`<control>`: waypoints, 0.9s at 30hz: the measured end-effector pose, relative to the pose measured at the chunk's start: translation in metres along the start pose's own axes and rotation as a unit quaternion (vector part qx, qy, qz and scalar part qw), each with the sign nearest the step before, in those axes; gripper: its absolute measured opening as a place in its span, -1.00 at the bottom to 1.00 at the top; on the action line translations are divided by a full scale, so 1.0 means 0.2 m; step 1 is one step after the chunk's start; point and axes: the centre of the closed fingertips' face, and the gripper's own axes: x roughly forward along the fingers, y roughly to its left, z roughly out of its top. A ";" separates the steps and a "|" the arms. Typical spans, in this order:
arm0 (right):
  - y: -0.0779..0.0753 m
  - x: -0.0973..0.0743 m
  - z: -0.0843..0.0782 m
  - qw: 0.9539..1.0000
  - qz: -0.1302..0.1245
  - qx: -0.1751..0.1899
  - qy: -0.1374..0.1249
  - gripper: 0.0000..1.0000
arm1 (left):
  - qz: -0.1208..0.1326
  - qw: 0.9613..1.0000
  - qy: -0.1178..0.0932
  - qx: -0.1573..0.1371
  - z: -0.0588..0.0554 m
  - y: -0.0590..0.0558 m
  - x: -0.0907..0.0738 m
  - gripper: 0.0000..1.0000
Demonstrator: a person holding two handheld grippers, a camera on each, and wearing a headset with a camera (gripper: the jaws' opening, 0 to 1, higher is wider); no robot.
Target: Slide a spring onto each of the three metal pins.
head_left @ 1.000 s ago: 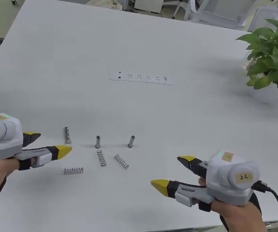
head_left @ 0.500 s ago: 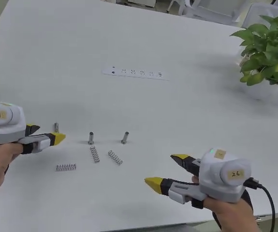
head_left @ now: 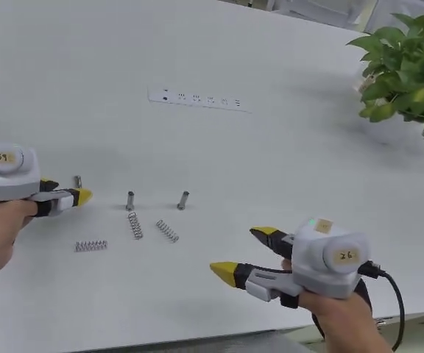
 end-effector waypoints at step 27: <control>0.02 0.03 -0.01 1.000 0.007 -0.004 0.015 0.20 | 0.046 0.994 0.040 0.095 -0.01 0.13 0.14 -0.68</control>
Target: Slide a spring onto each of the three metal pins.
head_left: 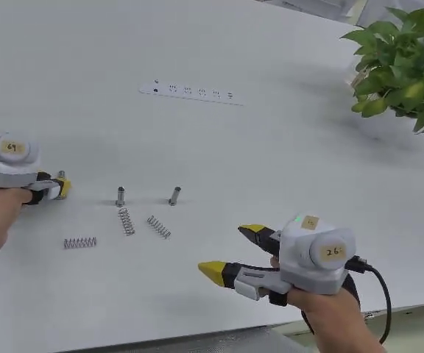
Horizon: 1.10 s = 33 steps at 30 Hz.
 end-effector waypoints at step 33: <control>0.00 0.00 0.00 1.000 0.001 0.001 -0.004 0.19 | 0.020 0.999 0.005 0.041 0.05 0.03 -0.10 -1.00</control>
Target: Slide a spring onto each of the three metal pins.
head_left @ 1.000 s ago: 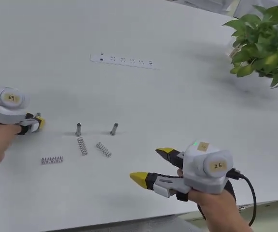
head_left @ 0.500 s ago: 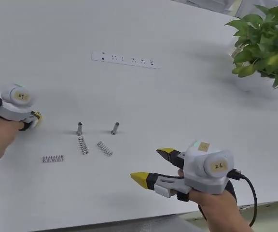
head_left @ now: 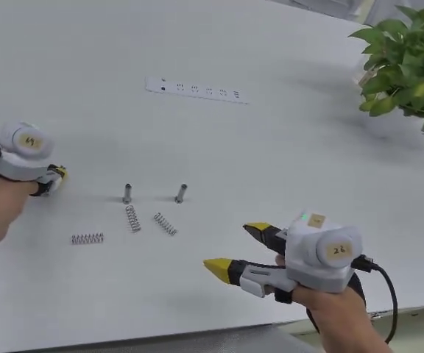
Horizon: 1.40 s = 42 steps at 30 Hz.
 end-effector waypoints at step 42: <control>0.03 -0.02 -0.01 1.000 -0.001 0.004 -0.014 0.19 | -0.005 0.999 -0.034 0.007 0.01 -0.13 -0.14 -1.00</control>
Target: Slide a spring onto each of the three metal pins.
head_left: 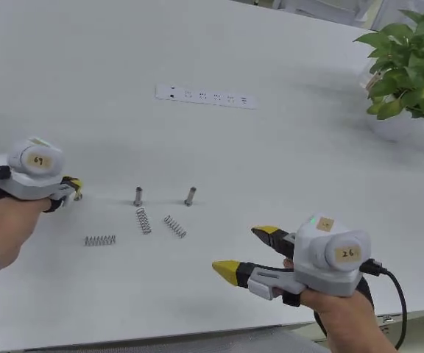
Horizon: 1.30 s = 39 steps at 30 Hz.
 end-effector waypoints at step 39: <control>0.00 -0.01 -0.02 1.000 -0.007 0.003 0.003 0.19 | -0.016 1.000 0.025 0.005 -0.11 -0.05 0.00 -0.80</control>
